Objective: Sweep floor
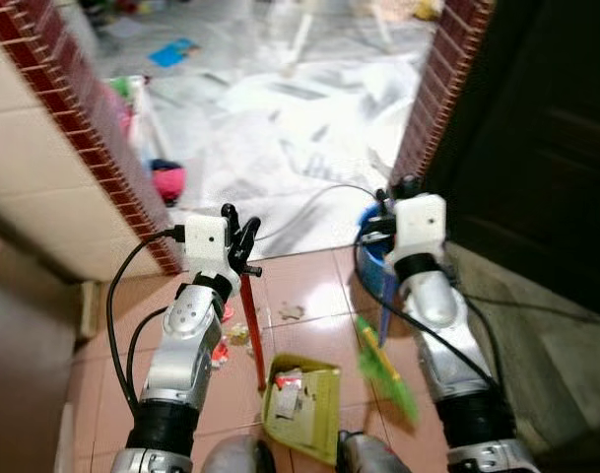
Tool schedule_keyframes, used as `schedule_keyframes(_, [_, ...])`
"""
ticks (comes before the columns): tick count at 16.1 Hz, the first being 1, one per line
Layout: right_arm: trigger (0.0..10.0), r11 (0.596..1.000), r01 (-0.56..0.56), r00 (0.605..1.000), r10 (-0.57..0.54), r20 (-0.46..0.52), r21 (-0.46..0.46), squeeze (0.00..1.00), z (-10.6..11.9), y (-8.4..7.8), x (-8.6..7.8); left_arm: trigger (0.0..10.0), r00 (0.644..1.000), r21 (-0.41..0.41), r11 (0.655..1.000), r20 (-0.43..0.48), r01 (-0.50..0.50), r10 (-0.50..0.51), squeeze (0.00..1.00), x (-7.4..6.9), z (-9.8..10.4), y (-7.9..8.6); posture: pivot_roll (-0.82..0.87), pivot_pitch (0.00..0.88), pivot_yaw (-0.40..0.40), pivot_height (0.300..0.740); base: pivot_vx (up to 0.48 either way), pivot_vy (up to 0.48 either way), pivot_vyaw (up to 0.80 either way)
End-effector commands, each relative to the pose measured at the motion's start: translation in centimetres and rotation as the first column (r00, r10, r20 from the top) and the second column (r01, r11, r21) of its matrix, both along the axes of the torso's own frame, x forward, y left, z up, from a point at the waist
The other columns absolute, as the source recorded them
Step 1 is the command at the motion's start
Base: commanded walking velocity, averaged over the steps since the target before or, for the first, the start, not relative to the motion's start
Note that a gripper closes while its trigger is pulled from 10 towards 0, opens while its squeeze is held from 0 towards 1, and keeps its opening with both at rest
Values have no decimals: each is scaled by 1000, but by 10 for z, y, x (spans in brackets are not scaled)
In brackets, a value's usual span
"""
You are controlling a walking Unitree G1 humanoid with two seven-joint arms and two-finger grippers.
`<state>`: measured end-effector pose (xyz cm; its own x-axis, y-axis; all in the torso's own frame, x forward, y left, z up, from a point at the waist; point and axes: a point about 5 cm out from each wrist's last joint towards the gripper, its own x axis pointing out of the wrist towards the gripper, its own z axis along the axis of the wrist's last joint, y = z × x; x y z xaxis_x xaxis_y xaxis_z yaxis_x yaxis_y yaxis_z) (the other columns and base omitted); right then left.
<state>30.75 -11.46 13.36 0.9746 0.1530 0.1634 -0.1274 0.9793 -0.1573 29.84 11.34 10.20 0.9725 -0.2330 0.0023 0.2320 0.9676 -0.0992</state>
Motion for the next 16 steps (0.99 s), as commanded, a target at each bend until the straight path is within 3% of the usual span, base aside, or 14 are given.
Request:
schedule_keyframes(1, [10000, 999, -23, 1000, 23, 4, 42, 0, -1, 6, -1, 10000, 999, 4, 1000, 43, 3, -3, 0, -1, 4, -3, -89, 90, 77, 740, 0, 0, 0])
schedule_keyframes(5, [10000, 1000, -4, 1000, 5, -7, 13, 0, -11, -10, -9, 10000, 1000, 63, 998, 24, -8, 7, 0, -16, -6, 14, -51, 60, 47, 740, 0, 0, 0])
schedule_keyframes(6, [10000, 999, 29, 999, -30, -33, -17, 0, -21, -27, -16, 10000, 999, 102, 994, 17, -42, 40, 0, -31, -13, 31, -31, 12, 36, 740, 0, 0, 0])
schedule_keyframes(8, [10000, 998, 47, 998, -48, -40, -31, 0, -24, -35, -21, 10000, 998, 129, 989, 12, -68, 67, 0, -41, -18, 40, -30, 4, 35, 740, 0, 0, 0])
schedule_keyframes(10, [10000, 996, 89, 993, -91, -69, -33, 0, -33, -54, -40, 10000, 986, 189, 969, -32, -157, 166, 0, -69, -35, 62, -30, 0, 35, 740, 0, 0, 0])
schedule_keyframes(11, [10000, 995, 96, 992, -99, -83, -34, 0, -37, -56, -45, 10000, 986, 199, 969, -47, -146, 158, 0, -75, -39, 62, -31, 0, 35, 740, 0, 0, 0])
schedule_keyframes(13, [10000, 994, 99, 990, -102, -99, -36, 0, -42, -56, -49, 10000, 990, 207, 970, -44, -124, 136, 0, -75, -42, 60, -24, 0, 20, 740, 0, 0, 0])
schedule_keyframes(15, [10000, 995, 92, 989, -97, -111, -48, 0, -47, -54, -49, 10000, 995, 233, 968, -21, -92, 99, 0, -67, -41, 56, -21, 0, -2, 740, 0, 0, -800])
schedule_keyframes(16, [10000, 995, 80, 989, -86, -119, -59, 0, -49, -52, -43, 10000, 993, 201, 974, -18, -107, 113, 0, -52, -38, 55, -41, 0, -4, 740, 0, 0, -800])
